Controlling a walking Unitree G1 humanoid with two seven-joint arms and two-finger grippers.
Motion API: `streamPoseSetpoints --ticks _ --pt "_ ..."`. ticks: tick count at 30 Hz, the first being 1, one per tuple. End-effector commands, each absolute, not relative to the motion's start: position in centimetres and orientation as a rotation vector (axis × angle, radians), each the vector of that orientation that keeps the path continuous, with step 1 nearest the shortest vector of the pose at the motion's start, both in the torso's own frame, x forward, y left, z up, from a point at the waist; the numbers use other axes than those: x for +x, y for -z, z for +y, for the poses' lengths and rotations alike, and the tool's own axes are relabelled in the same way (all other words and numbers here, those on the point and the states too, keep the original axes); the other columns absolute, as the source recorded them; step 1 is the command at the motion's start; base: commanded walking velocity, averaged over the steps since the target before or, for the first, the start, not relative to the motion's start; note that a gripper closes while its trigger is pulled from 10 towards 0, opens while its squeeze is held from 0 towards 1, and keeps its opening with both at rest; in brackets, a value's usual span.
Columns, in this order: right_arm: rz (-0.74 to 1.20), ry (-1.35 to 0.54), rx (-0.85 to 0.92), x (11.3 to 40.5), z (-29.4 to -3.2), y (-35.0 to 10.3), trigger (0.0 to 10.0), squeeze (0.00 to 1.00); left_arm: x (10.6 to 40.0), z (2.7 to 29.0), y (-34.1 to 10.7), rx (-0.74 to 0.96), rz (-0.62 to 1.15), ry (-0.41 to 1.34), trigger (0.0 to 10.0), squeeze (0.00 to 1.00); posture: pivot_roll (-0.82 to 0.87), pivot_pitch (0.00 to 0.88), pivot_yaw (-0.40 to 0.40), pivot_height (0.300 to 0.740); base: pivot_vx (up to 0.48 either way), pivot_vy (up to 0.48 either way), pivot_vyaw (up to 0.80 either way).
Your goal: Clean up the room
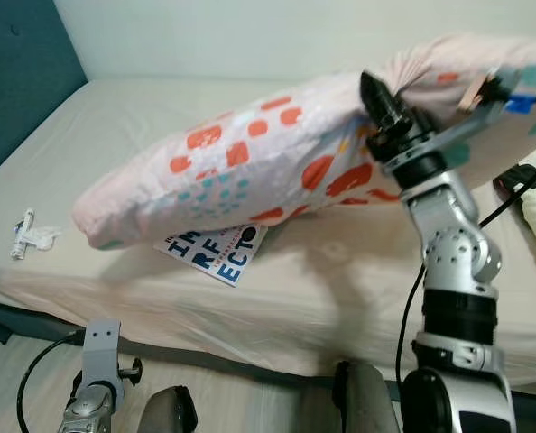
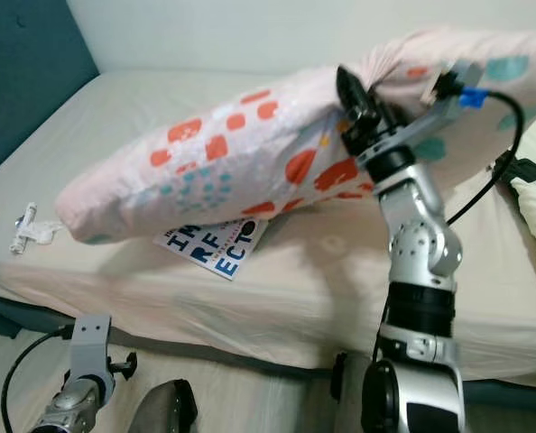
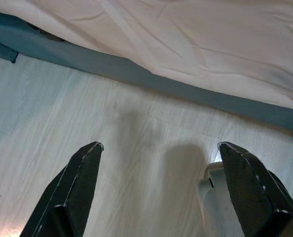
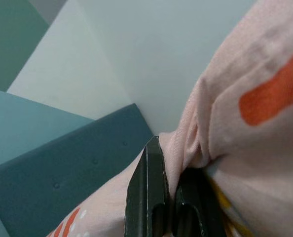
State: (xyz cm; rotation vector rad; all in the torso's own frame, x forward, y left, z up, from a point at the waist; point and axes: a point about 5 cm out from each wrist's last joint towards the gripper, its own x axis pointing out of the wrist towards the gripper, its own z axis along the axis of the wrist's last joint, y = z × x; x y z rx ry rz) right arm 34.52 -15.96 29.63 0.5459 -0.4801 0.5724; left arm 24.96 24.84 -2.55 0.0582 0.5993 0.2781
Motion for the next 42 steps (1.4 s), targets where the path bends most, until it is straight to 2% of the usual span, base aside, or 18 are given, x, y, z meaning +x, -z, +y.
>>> streamPoseSetpoints --ticks 1,12,18,42 --pt "-0.54 -0.628 0.536 33.7 -15.1 -31.1 0.0 0.0 24.2 25.9 2.9 0.088 0.637 -0.299 10.0 0.0 -0.03 0.055 0.059 0.545 0.0 0.0 0.0" --pt "-0.48 -0.6 0.57 33.3 -15.0 -29.4 0.0 0.0 25.0 26.9 1.9 0.05 0.607 -0.353 10.0 0.0 -0.03 0.054 0.065 0.585 0.0 0.0 0.0" --pt "-0.446 -0.593 0.585 33.0 -14.7 -28.3 0.0 0.0 25.5 26.8 1.5 0.037 0.589 -0.349 10.0 0.0 -0.03 0.056 0.064 0.61 -0.331 0.0 0.0" --pt "-0.452 -0.615 0.585 32.3 -14.5 -28.6 0.0 0.0 24.8 26.2 2.4 0.029 0.623 -0.339 10.0 0.0 -0.04 0.065 0.059 0.71 0.0 0.0 0.0"
